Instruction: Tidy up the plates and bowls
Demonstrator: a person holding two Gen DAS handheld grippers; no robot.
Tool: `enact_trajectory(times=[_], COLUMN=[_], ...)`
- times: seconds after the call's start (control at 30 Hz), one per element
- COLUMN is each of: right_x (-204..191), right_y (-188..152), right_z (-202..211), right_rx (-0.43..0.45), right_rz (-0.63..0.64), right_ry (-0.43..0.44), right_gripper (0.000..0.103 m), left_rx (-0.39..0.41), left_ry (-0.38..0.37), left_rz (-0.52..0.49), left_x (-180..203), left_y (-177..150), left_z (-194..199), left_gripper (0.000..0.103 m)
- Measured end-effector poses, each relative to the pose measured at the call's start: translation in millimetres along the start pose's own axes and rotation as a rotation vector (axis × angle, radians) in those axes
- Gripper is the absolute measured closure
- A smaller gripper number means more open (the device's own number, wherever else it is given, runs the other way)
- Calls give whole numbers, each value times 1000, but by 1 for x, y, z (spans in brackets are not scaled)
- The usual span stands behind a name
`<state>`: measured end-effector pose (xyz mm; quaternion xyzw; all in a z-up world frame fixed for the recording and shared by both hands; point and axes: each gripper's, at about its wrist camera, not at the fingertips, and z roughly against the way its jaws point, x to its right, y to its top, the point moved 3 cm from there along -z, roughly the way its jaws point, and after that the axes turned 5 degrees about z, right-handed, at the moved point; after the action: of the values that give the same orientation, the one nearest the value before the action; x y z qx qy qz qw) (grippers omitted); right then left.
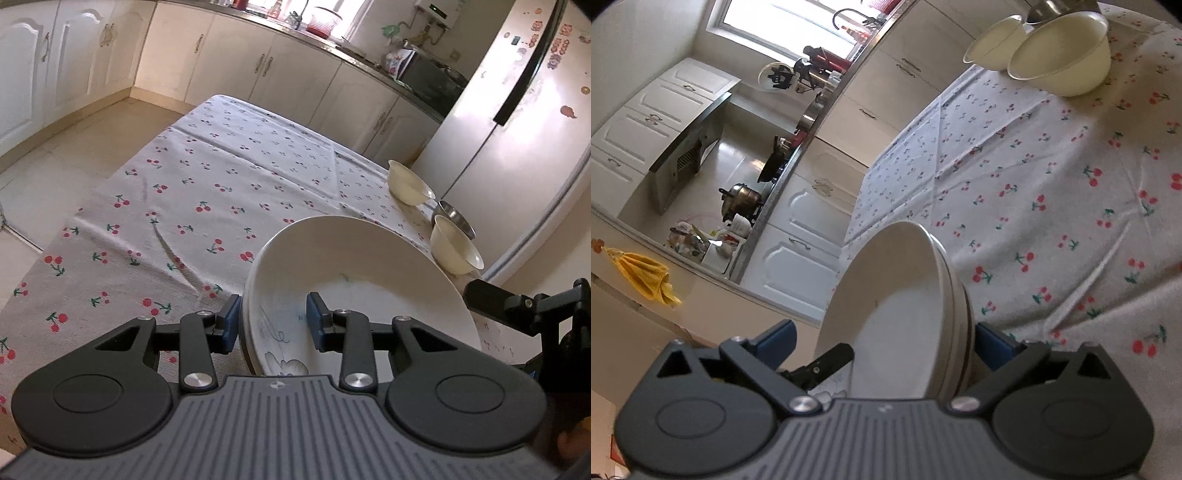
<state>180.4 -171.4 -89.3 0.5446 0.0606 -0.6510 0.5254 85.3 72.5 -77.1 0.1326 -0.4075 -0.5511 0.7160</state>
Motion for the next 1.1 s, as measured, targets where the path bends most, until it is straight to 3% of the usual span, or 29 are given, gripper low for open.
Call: enact_trajectory(times=[0.63, 0.93, 1.1], right_x=[-25, -28, -24], right_y=[32, 26, 22], right_z=[-86, -82, -60], right_rx=[-72, -66, -32], right_rz=[96, 144, 130], right_ry=[35, 12, -53], right_gripper=[2, 1, 1], left_rx=[90, 127, 189], left_ry=[130, 104, 118], left_rz=[65, 76, 46], left_x=[-25, -36, -28], left_y=[46, 41, 40], left_z=[-27, -16, 6], left_gripper=[62, 62, 48])
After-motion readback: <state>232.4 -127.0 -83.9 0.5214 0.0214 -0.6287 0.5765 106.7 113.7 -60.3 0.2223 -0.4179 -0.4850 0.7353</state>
